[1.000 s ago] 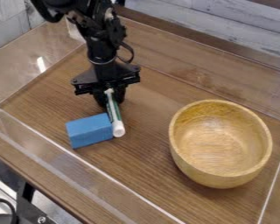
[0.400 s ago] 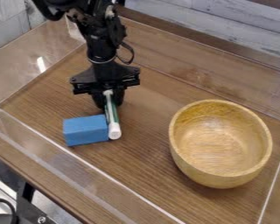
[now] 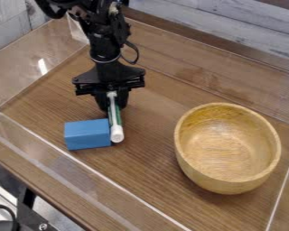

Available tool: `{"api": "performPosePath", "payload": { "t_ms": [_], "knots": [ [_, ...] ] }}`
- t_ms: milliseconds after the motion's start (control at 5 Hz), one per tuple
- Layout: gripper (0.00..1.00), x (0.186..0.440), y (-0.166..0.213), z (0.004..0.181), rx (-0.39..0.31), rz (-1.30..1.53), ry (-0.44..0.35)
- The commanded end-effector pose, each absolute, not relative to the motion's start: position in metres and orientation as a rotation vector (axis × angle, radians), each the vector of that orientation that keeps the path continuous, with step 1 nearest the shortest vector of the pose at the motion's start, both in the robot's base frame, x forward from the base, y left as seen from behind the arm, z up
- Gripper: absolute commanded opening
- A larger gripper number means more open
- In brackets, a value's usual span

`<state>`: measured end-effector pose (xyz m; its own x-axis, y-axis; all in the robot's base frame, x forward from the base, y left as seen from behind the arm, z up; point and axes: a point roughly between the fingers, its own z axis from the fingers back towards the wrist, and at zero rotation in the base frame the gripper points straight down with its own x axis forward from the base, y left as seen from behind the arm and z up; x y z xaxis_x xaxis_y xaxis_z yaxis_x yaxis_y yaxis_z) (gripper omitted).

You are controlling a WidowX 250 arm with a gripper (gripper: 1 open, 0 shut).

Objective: Put the green marker in the brown bowl

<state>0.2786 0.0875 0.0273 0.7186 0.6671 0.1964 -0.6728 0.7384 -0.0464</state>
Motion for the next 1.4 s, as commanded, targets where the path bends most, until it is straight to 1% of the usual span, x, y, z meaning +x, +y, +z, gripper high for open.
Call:
{"api": "performPosePath", "payload": {
  "t_ms": [0, 400, 800, 1000, 1200],
  "knots": [
    [0.00, 0.292, 0.089, 0.056, 0.018, 0.724, -0.293],
    [0.00, 0.290, 0.085, 0.066, 0.013, 0.698, -0.289],
    [0.00, 0.287, 0.077, 0.082, -0.005, 0.662, -0.290],
    [0.00, 0.282, 0.067, 0.098, -0.025, 0.623, -0.297],
    [0.00, 0.277, 0.057, 0.120, -0.052, 0.578, -0.316]
  ]
}}
